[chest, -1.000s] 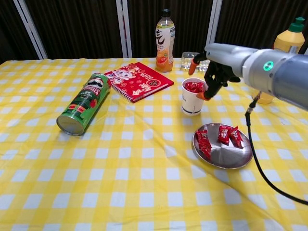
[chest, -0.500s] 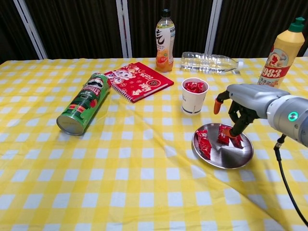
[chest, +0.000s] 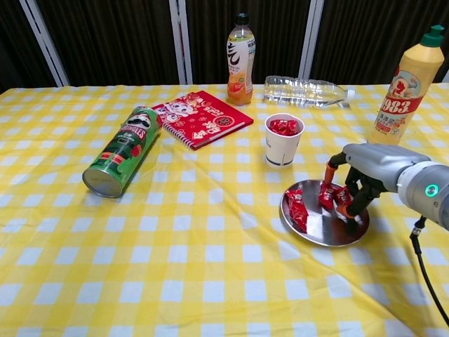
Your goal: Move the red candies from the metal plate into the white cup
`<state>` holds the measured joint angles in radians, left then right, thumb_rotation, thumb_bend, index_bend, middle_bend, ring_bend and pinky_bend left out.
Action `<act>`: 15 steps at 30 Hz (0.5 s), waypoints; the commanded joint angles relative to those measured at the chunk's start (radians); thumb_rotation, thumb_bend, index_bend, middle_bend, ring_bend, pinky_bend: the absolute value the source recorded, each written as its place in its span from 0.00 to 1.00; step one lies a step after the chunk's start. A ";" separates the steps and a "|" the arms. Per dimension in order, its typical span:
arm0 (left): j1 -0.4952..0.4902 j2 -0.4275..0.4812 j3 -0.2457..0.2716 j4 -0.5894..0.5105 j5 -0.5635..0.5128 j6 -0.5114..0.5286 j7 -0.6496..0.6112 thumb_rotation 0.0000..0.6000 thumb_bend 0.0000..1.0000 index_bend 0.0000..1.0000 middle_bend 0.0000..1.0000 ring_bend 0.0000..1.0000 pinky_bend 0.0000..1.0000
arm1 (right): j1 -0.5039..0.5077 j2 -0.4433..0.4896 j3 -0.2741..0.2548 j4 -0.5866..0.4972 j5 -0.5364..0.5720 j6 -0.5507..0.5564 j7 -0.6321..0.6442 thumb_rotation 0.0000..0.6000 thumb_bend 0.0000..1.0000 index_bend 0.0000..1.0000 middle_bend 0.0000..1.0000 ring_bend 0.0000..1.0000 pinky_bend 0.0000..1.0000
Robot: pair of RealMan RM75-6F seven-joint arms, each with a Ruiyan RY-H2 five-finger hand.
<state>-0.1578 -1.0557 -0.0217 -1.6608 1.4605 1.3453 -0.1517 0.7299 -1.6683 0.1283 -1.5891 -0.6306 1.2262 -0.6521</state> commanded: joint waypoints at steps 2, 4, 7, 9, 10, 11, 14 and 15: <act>-0.001 -0.001 -0.001 -0.001 -0.003 -0.002 0.003 1.00 0.03 0.00 0.00 0.00 0.00 | -0.009 0.000 0.005 0.010 0.002 -0.015 0.007 1.00 0.36 0.36 0.78 0.78 0.88; -0.001 -0.001 -0.001 -0.003 -0.004 -0.002 0.006 1.00 0.03 0.00 0.00 0.00 0.00 | -0.014 -0.002 0.005 0.011 -0.001 -0.021 0.012 1.00 0.36 0.36 0.78 0.78 0.88; -0.002 -0.001 -0.001 -0.006 -0.004 -0.003 0.012 1.00 0.03 0.00 0.00 0.00 0.00 | -0.018 -0.010 0.008 0.012 -0.013 -0.027 0.022 1.00 0.36 0.36 0.78 0.78 0.88; -0.001 -0.001 -0.002 -0.008 -0.006 -0.002 0.015 1.00 0.03 0.00 0.00 0.00 0.00 | -0.019 -0.018 0.013 0.013 -0.027 -0.029 0.031 1.00 0.36 0.36 0.78 0.78 0.88; 0.000 -0.001 -0.002 -0.008 -0.007 -0.001 0.014 1.00 0.03 0.00 0.00 0.00 0.00 | -0.020 -0.023 0.015 0.015 -0.037 -0.030 0.035 1.00 0.36 0.36 0.78 0.78 0.88; 0.000 -0.001 -0.003 -0.009 -0.007 -0.001 0.014 1.00 0.03 0.00 0.00 0.00 0.00 | -0.020 -0.027 0.017 0.017 -0.043 -0.030 0.038 1.00 0.36 0.36 0.78 0.78 0.88; 0.000 -0.002 -0.003 -0.010 -0.008 0.000 0.014 1.00 0.03 0.00 0.00 0.00 0.00 | -0.020 -0.035 0.021 0.022 -0.053 -0.033 0.039 1.00 0.36 0.36 0.78 0.78 0.88; 0.000 -0.001 -0.003 -0.009 -0.009 0.000 0.014 1.00 0.03 0.00 0.00 0.00 0.00 | -0.020 -0.036 0.022 0.024 -0.053 -0.034 0.038 1.00 0.36 0.36 0.78 0.78 0.88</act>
<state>-0.1575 -1.0572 -0.0247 -1.6703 1.4523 1.3451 -0.1377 0.7100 -1.7038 0.1501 -1.5656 -0.6831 1.1927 -0.6141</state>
